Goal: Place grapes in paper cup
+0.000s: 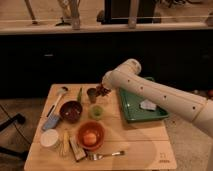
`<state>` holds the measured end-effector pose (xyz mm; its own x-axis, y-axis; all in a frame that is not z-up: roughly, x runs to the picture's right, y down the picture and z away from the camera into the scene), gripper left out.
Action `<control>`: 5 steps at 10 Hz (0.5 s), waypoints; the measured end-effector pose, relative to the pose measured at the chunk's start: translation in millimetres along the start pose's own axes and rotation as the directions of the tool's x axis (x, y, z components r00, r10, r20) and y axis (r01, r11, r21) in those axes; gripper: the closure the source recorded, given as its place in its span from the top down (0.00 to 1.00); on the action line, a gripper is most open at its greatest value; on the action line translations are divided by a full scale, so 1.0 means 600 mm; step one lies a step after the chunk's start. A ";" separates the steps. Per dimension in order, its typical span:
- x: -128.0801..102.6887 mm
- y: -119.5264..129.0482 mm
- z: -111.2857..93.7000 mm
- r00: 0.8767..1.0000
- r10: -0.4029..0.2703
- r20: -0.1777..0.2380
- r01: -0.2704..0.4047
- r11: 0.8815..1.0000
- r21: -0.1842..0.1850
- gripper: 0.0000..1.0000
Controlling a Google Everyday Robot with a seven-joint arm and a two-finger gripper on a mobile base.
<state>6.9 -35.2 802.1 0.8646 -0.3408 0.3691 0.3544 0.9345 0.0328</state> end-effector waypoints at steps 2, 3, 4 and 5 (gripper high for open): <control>0.001 -0.013 -0.019 1.000 -0.003 0.003 0.003 0.999 0.035 0.00; 0.001 -0.017 -0.024 1.000 -0.006 0.004 0.006 0.999 0.045 0.00; -0.001 -0.021 -0.029 1.000 -0.009 0.008 0.008 0.998 0.056 0.00; -0.002 -0.023 -0.033 1.000 -0.011 0.010 0.010 0.998 0.065 0.00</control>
<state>8.4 -49.6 782.8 0.8569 -0.3502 0.3783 0.3395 0.9356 0.0970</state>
